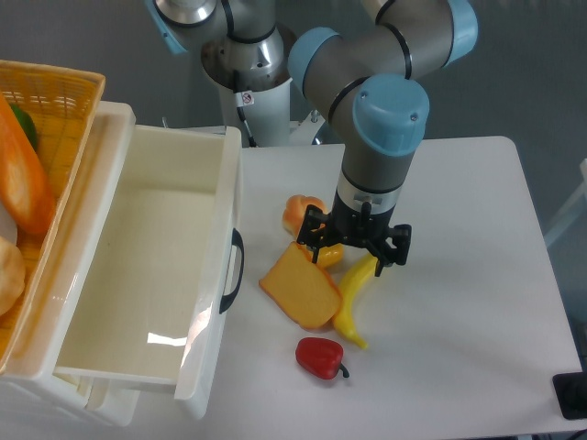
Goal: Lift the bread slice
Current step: 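Move the gripper over the toast-coloured bread slice, then lower the open gripper onto the bread slice edge and close it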
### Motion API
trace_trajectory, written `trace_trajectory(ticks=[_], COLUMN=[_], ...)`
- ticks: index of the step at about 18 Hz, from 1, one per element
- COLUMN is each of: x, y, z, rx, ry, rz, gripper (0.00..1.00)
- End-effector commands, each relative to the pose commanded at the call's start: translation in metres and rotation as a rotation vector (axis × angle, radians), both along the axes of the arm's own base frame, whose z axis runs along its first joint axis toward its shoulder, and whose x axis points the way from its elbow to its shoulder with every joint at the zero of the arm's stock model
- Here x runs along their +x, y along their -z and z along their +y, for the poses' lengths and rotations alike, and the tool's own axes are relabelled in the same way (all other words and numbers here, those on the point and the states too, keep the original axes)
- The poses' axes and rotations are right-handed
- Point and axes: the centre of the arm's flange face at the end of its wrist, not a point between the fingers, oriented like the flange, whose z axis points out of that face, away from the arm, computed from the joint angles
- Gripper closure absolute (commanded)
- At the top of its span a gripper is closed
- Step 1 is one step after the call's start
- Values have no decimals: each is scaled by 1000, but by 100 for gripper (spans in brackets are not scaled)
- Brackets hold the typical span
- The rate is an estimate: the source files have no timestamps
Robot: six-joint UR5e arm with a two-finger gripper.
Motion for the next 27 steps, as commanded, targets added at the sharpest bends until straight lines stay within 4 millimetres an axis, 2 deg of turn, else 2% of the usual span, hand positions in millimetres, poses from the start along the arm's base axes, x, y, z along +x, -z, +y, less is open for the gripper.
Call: trace_trajectory(ticks=[7, 11, 15, 17, 22, 27], x=[4, -3, 0, 1, 0, -1], y=[17, 37, 62, 68, 104, 117], z=[3, 8, 6, 6, 7, 7], rx=[-12, -21, -43, -32, -63, -83], ry=[-1, -17, -18, -30, -106, -180], rz=[-19, -37, -69, -56, -109, -133], gripper=[0, 0, 0, 0, 0, 0])
